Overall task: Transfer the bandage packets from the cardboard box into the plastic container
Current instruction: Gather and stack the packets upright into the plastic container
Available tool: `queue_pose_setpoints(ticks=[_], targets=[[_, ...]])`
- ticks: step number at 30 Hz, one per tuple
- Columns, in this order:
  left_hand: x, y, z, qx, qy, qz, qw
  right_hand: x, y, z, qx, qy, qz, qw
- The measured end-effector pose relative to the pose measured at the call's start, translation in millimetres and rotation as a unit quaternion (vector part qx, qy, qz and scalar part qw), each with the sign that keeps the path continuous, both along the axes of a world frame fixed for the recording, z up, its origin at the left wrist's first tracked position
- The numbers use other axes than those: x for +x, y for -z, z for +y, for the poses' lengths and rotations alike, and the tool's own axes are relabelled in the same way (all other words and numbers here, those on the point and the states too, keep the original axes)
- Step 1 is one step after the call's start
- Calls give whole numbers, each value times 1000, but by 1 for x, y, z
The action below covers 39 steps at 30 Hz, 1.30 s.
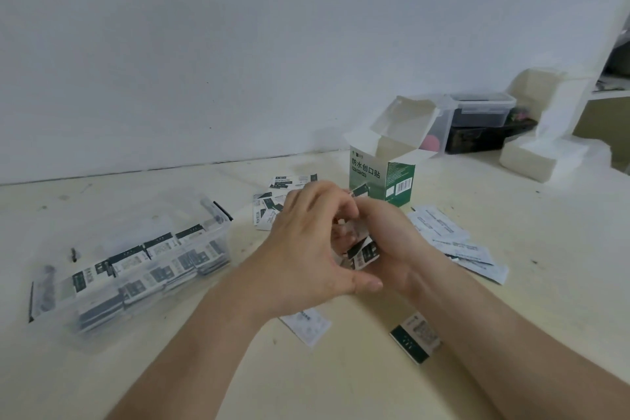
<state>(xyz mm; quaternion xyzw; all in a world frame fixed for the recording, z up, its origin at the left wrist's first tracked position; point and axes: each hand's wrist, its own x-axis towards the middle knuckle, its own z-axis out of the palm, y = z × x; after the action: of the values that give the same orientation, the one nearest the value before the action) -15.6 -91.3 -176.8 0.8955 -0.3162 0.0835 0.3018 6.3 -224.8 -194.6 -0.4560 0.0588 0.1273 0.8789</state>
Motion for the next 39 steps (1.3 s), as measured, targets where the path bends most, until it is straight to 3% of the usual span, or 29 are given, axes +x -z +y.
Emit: queue_pose_setpoints(ticks=[6, 12, 16, 18, 20, 23, 24, 25, 32, 35, 39], targets=[[6, 10, 4, 24, 12, 38, 999, -11, -4, 7, -108, -56, -56, 991], [10, 11, 8, -3, 3, 15, 1000, -15, -8, 11, -112, -118, -48, 986], [16, 8, 15, -15, -60, 62, 996, -7, -13, -4, -148, -34, -74, 986], [19, 8, 24, 58, -94, 74, 991, -1, -15, -19, -183, 35, -86, 979], [19, 11, 27, 171, -100, 95, 976, 3, -13, -30, -315, 80, -120, 938], [17, 10, 25, 221, -119, 103, 963, 8, -2, -31, -607, 77, -184, 769], [18, 9, 25, 206, -134, 101, 964, 8, 1, -29, -643, 61, -196, 738], [18, 8, 26, 186, -146, 103, 966, 7, 3, -27, -650, 42, -208, 730], [20, 6, 25, 67, -148, 131, 978, -2, 2, -9, -588, -93, -288, 750], [22, 6, 24, -62, -157, 157, 973, -3, 3, -9, -622, -78, -281, 727], [20, 7, 18, -169, -130, 230, 950, -2, 5, -8, -599, -47, -267, 754]])
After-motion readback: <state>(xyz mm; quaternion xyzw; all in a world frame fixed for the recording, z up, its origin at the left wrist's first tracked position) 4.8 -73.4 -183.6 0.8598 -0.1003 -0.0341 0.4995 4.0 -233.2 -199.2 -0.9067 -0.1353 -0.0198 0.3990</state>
